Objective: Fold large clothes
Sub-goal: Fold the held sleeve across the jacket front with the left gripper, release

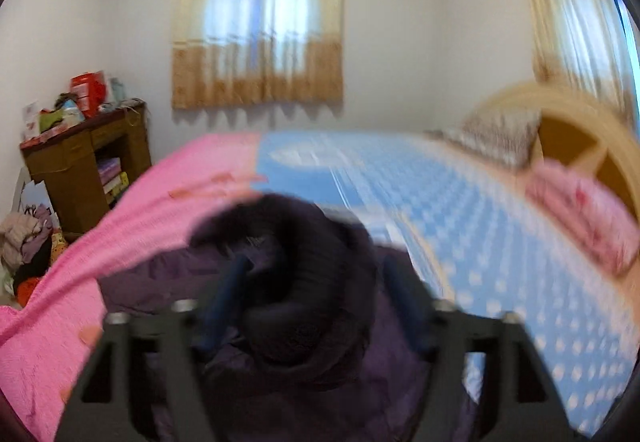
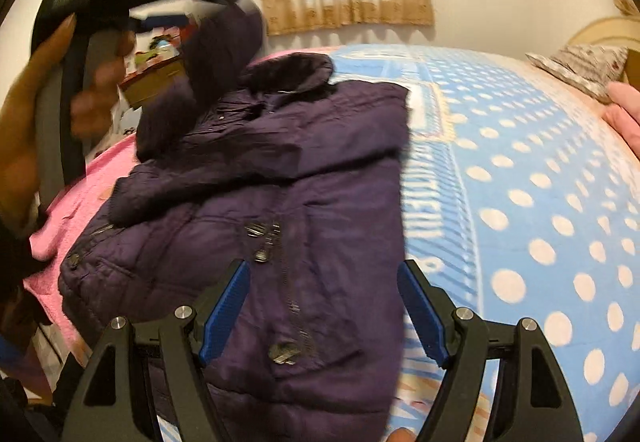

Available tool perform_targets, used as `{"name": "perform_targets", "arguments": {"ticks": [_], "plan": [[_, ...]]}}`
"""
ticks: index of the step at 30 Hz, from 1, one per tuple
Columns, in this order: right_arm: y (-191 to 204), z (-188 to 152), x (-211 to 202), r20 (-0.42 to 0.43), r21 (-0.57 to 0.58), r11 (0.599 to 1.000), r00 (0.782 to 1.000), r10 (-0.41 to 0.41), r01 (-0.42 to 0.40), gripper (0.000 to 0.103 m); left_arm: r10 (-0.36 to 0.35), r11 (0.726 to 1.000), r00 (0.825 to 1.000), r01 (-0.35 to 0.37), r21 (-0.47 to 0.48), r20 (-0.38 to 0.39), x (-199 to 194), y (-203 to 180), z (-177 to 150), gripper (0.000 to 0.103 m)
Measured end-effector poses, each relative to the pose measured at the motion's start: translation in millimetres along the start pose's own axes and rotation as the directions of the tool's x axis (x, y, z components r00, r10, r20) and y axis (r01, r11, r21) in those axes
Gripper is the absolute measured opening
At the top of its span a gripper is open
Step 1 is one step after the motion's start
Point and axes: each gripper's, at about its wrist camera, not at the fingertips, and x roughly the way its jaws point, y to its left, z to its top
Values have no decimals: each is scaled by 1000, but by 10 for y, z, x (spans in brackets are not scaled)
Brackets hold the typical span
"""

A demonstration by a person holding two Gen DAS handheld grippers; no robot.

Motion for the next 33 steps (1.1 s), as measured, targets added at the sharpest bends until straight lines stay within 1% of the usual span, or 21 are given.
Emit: {"name": "perform_targets", "arguments": {"ticks": [2,4,7,9,11,12,13,15,16,17,19,20,21,22,23,24,27,29,30,32,33], "plan": [[-69,-18,16,-10,16,1000,1000,-13,13,76,-32,997,999,33,72,-13,-57,-180,-180,82],[-115,-24,59,-24,27,999,1000,-18,18,76,-44,989,999,43,140,10,-213,-202,-305,102],[-137,34,101,-41,27,1000,999,-3,4,76,-43,976,997,28,215,67,-422,-77,-352,103],[-160,154,88,-40,41,998,998,41,-39,76,7,971,998,-22,239,61,-388,90,-359,103],[-176,332,77,-38,59,996,997,70,-67,76,110,961,993,-119,249,49,-217,355,-329,103],[-175,443,76,-29,59,996,997,74,-72,76,182,950,982,-187,251,44,-116,539,-335,103],[-165,558,83,-19,67,994,996,91,-89,76,264,934,964,-264,242,35,15,722,-320,103],[-163,779,145,-2,113,983,989,149,-148,76,397,899,918,-391,198,14,214,1199,-296,103],[-161,915,226,5,139,975,985,172,-171,76,435,888,900,-426,176,-18,333,1432,-294,103],[-143,1004,324,-2,155,970,982,189,-187,76,468,876,882,-455,159,-55,452,1617,-313,103],[-142,1169,622,-30,210,957,977,213,-202,76,478,876,866,-457,155,-146,647,1845,-445,103],[-122,1205,785,-56,216,957,976,212,-196,75,492,869,849,-465,169,-193,754,1925,-535,103],[-96,1202,915,-83,218,959,976,202,-180,71,508,860,832,-475,188,-222,836,1951,-637,103],[-79,1154,1038,-122,227,961,975,187,-156,58,506,861,827,-466,204,-244,884,1948,-712,103],[-33,1062,1155,-174,225,963,966,189,-148,56,503,863,824,-459,213,-261,908,1954,-793,103],[10,975,1187,-199,206,968,963,182,-140,55,501,864,827,-462,199,-254,884,1964,-836,103],[147,712,1163,-241,92,991,963,118,-98,55,474,880,840,-445,165,-263,854,1955,-829,103],[124,676,1078,-242,94,990,962,124,-104,57,454,891,849,-430,146,-270,828,1986,-808,103],[114,712,1047,-234,99,990,965,121,-100,58,462,887,850,-441,138,-252,767,1977,-761,103],[117,843,830,-172,71,997,984,45,-33,60,483,875,852,-470,114,-200,628,1989,-673,103],[130,915,741,-140,52,999,990,3,4,60,478,878,863,-471,83,-165,534,1979,-601,103]]}}
